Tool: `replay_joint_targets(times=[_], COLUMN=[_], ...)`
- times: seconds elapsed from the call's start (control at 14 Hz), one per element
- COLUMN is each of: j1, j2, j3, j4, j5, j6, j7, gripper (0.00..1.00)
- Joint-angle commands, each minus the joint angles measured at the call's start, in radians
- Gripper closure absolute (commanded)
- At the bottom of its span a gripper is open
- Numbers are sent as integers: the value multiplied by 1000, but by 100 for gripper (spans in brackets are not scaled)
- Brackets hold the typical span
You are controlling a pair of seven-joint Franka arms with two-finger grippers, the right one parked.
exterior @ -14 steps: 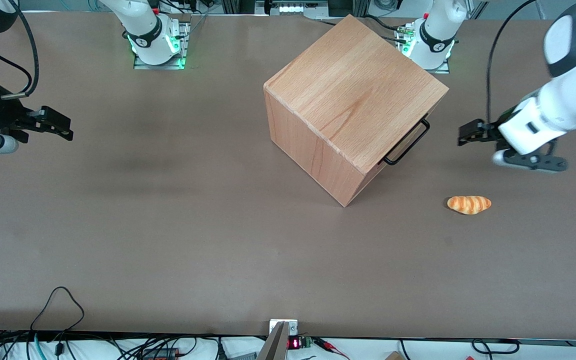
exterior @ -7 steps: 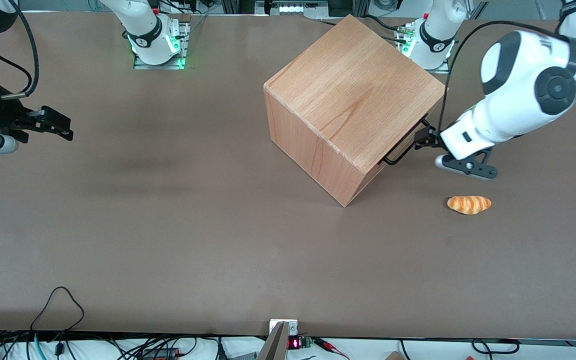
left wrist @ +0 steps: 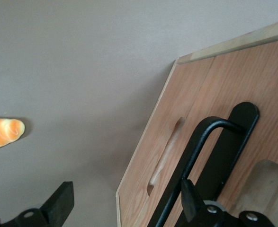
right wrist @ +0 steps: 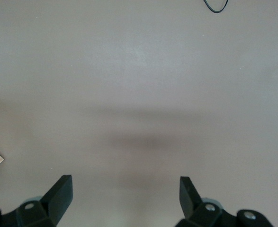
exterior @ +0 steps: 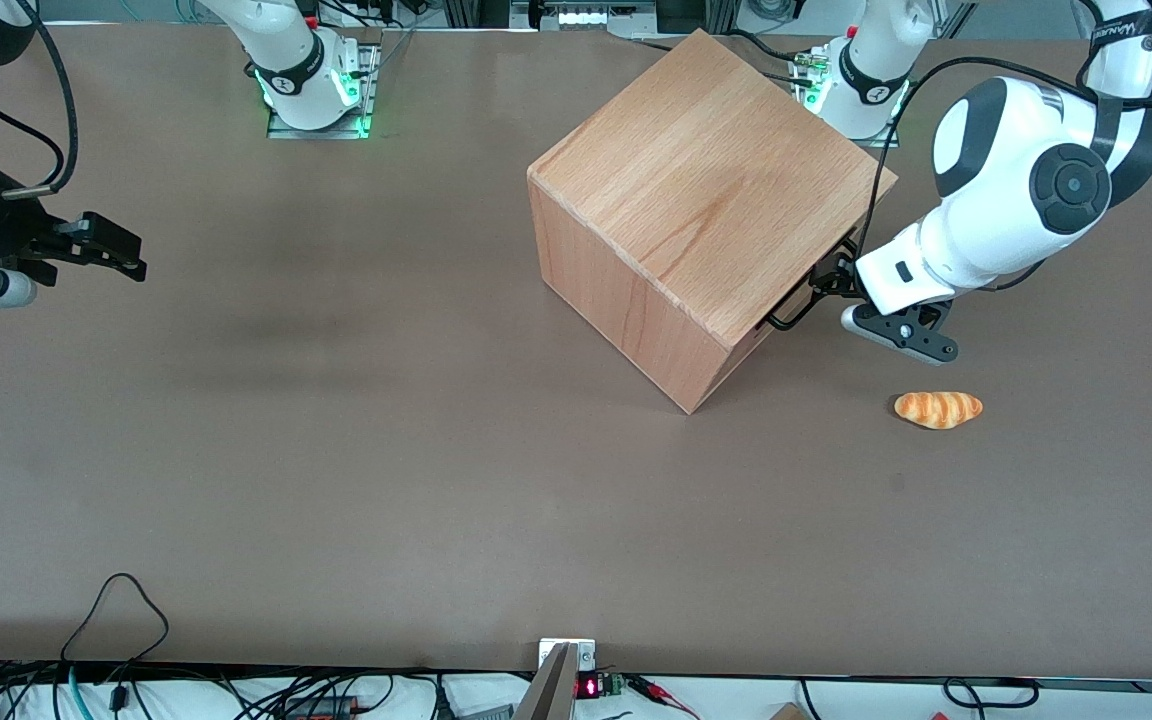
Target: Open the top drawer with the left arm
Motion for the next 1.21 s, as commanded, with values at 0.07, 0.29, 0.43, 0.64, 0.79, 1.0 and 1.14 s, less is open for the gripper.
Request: replay_joint_targets(times=[0.07, 0.29, 0.43, 0.64, 0.79, 1.0, 1.14], j1=[-5, -5, -4, -2, 0, 6, 7], j2=[3, 26, 40, 39, 31, 23, 19], j3=[-21, -21, -19, -19, -19, -13, -12], j4=[-46, -46, -46, -44, -35, -29, -29], j5=[-44, -44, -44, -44, -44, -46, -67], j6=[17, 19, 26, 19, -6, -29, -38], j7=[86, 151, 201, 218, 238, 290, 323], gripper=[0, 0, 0, 0, 0, 0, 0])
